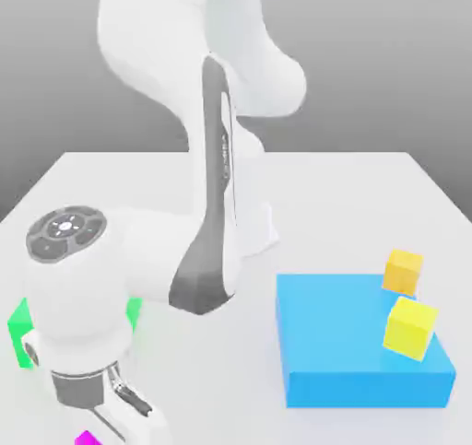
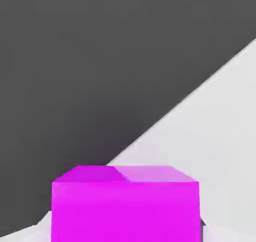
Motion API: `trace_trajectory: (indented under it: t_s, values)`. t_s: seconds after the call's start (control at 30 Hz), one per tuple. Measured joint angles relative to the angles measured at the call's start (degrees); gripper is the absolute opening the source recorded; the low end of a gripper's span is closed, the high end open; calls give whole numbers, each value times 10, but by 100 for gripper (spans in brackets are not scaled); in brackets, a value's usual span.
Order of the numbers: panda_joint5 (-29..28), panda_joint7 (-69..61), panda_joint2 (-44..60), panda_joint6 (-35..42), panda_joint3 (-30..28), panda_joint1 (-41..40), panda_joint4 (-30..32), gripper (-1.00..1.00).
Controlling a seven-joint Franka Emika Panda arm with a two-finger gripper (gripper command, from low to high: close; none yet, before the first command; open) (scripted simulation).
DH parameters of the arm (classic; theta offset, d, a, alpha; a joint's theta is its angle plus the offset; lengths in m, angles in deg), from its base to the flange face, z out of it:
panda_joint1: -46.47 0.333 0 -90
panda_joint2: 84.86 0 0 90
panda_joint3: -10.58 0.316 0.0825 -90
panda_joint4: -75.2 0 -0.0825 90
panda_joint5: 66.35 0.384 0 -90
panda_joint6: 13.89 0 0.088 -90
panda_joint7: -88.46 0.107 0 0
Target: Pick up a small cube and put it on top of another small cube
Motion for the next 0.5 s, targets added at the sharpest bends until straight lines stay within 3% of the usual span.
trace_trajectory:
  t_s: [0.5]
  values:
    - [-50, 150, -312, 125, -62, -70, 185, -100]
